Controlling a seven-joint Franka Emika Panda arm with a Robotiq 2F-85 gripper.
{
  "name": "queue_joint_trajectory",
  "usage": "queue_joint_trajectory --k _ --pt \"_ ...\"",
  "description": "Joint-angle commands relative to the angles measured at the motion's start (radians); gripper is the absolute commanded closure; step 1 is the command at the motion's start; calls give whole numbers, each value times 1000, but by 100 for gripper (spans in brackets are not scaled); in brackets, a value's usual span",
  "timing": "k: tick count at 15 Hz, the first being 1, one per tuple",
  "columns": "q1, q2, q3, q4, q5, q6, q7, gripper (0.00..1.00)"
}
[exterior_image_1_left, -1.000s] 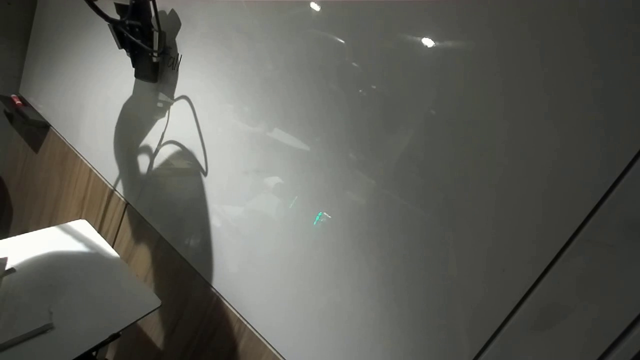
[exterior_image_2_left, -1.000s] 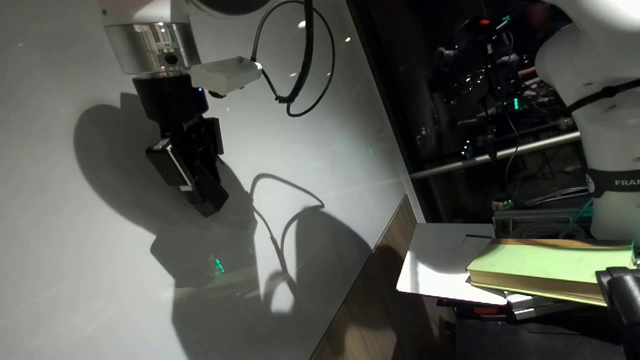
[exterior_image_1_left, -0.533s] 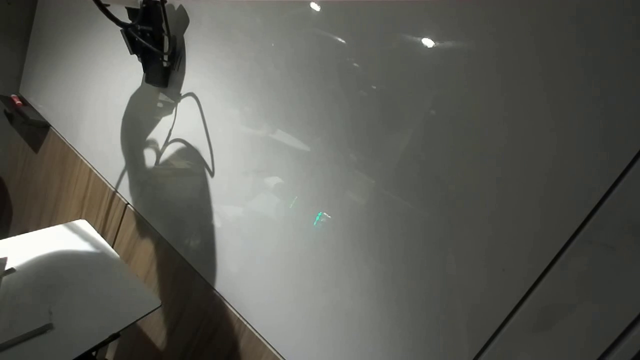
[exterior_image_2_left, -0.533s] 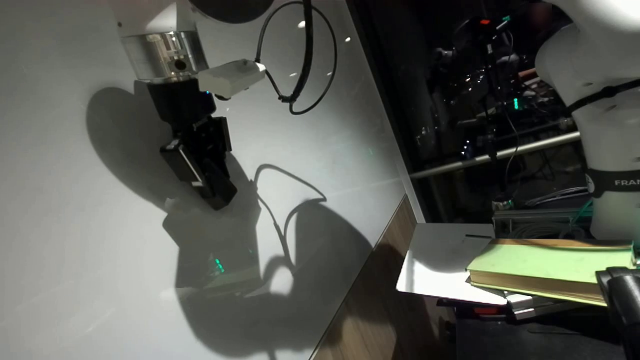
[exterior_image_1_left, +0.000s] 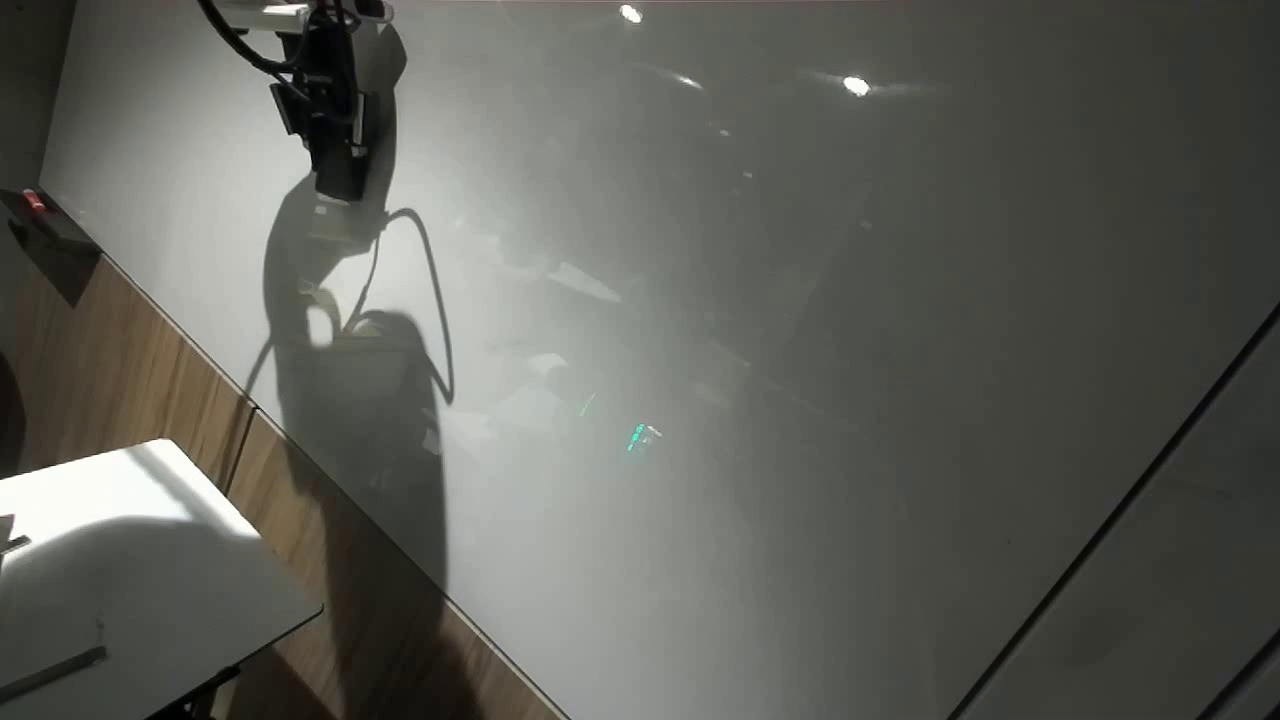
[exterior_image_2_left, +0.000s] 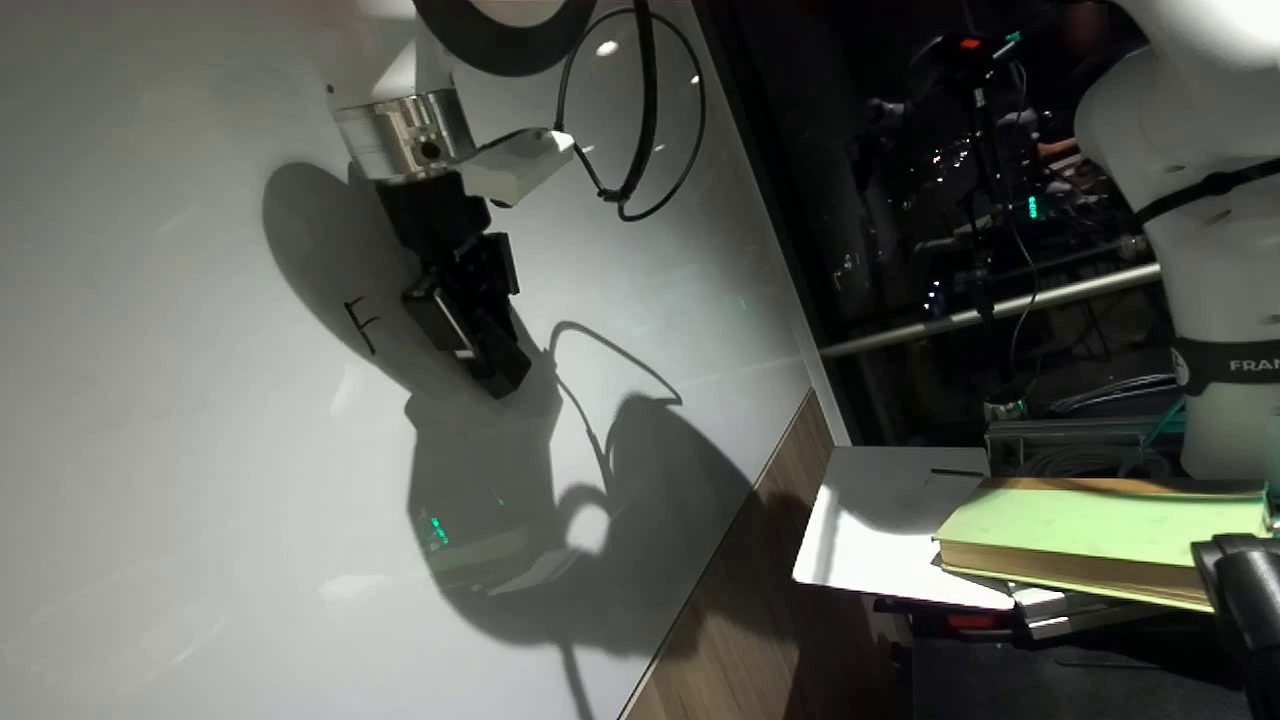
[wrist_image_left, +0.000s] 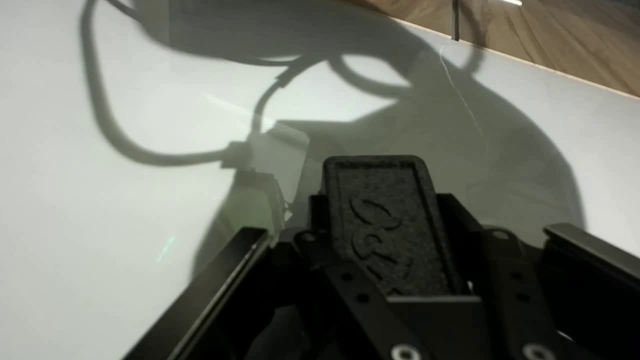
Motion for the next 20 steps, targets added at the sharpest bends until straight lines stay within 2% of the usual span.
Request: queue_joint_trajectory --k 1,5,9,16,20 --pt "-72 -30 -54 -35 10 29 -68 69" --pt "-113 -66 -68 -92 15 33 -83 69" --pt "-114 -112 -47 -131 36 12 -59 69" --pt "-53 -148 31 -158 77 -18 -18 69" --pt "-12 -124 85 -133 71 -24 15 69"
